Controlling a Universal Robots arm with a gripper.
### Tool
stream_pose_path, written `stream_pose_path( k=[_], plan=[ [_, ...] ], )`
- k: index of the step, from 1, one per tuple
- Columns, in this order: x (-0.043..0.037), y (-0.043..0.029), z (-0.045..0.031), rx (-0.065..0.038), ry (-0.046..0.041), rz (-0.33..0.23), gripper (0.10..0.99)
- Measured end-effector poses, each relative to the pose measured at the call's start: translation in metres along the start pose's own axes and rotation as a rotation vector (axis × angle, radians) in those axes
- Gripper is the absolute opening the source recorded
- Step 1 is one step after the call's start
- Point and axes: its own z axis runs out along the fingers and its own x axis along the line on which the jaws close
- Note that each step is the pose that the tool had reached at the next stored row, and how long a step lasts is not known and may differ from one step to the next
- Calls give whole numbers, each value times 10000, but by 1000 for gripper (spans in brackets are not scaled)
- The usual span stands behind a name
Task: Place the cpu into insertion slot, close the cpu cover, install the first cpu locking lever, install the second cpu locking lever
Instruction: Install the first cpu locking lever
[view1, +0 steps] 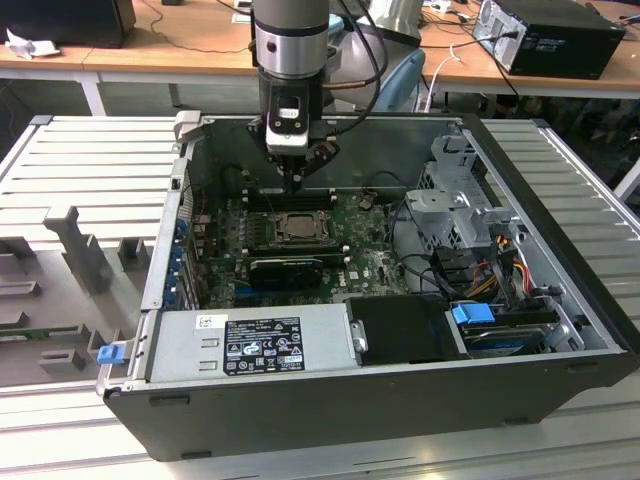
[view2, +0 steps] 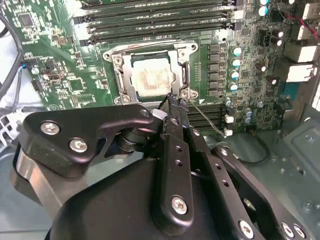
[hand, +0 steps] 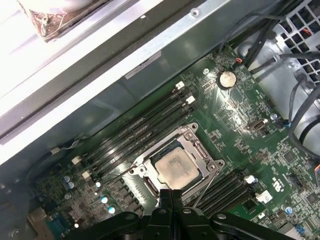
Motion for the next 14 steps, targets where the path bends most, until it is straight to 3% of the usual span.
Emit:
stream_pose_path(
  k=[14],
  plan=[
    [0,0,12,-10,69,-1943,106]
  ],
)
